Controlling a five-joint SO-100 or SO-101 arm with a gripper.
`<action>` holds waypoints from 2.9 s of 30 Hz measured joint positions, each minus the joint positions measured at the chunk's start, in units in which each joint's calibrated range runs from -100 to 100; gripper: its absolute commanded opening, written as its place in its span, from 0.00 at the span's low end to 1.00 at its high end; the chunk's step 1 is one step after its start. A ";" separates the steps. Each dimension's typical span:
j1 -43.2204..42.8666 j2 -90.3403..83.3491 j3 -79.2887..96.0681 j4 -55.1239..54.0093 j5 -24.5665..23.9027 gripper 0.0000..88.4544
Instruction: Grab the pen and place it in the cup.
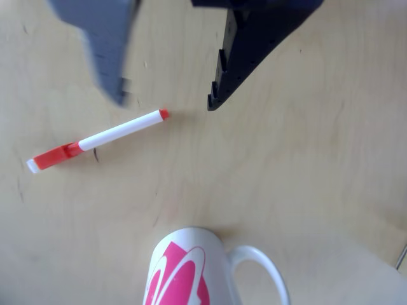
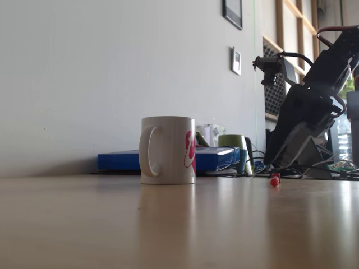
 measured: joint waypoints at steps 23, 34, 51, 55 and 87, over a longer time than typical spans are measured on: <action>10.04 52.97 -21.10 -34.32 -2.69 0.61; 11.07 70.91 -43.17 -16.86 -14.61 0.66; 11.37 87.07 -54.70 -9.41 -25.79 0.66; 13.51 92.04 -56.83 -9.41 -26.38 0.65; 15.57 110.65 -70.30 -7.29 -27.50 0.38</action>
